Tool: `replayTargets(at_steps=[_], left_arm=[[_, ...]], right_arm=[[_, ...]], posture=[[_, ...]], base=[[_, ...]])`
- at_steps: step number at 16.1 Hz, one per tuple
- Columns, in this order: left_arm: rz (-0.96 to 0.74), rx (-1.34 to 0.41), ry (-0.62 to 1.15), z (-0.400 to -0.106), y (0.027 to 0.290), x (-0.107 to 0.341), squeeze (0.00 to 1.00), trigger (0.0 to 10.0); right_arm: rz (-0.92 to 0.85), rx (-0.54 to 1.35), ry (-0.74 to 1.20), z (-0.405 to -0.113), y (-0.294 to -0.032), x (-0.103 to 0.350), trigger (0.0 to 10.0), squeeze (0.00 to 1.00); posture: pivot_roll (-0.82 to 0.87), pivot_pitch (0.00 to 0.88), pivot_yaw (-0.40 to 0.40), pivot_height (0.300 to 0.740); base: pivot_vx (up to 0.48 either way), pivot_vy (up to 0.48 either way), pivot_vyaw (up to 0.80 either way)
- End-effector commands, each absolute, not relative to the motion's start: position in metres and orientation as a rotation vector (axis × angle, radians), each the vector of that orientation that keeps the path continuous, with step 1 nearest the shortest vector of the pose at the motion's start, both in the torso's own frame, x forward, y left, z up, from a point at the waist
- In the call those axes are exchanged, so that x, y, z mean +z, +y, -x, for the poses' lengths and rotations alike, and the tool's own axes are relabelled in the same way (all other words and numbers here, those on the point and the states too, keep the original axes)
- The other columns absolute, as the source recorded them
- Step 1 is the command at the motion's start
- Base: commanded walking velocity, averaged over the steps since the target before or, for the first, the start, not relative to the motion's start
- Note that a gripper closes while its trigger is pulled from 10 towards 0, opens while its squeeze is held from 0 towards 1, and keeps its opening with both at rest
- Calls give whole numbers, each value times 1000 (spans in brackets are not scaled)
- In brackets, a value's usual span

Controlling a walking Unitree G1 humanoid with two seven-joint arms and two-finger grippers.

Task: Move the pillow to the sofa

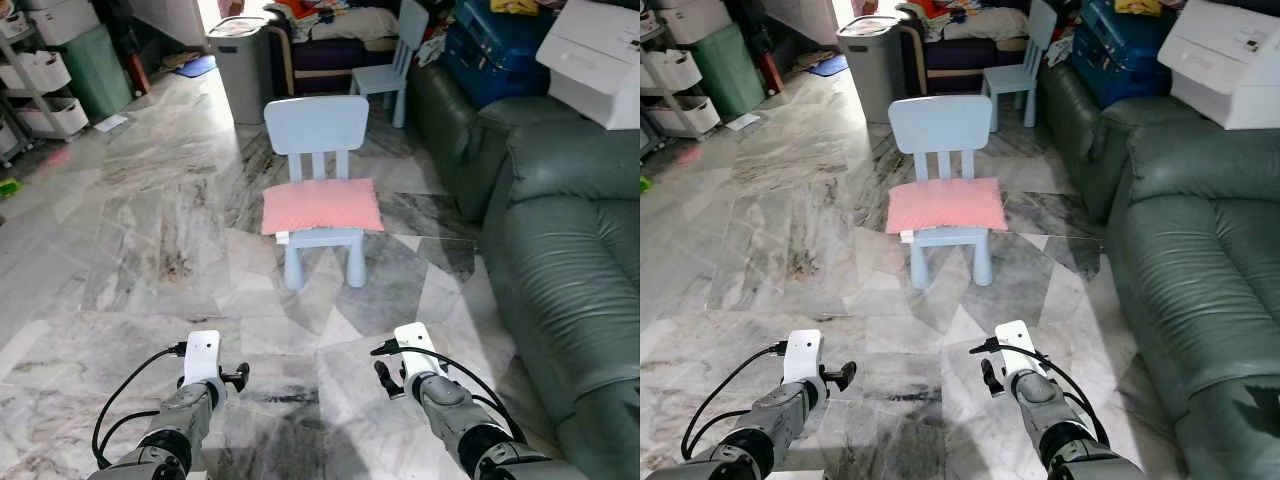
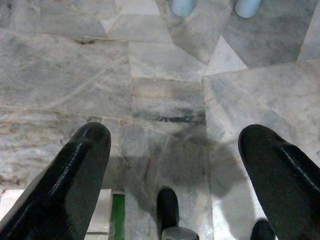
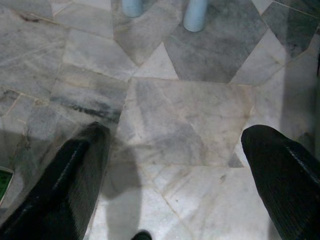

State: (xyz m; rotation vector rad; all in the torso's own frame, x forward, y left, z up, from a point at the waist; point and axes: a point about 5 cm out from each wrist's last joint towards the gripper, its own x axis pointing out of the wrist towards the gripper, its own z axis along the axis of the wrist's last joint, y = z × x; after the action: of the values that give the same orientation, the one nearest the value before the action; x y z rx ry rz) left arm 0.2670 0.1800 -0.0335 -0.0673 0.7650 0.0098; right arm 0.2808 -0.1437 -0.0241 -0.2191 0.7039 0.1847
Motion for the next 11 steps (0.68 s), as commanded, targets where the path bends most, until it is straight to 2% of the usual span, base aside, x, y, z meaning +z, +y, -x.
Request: replayTargets(at_steps=[1, 11], left_arm=[[78, 22, 757, -267, 185, -32, 0, 10000], [100, 14, 763, -265, 184, -34, 0, 10000]], right_arm=[[208, 177, 704, -282, -143, -23, 10000, 0], [210, 180, 704, -282, -144, -23, 10000, 0]], posture=[[17, 0, 47, 740], [12, 0, 48, 740]], base=[[349, 0, 0], [426, 0, 0]])
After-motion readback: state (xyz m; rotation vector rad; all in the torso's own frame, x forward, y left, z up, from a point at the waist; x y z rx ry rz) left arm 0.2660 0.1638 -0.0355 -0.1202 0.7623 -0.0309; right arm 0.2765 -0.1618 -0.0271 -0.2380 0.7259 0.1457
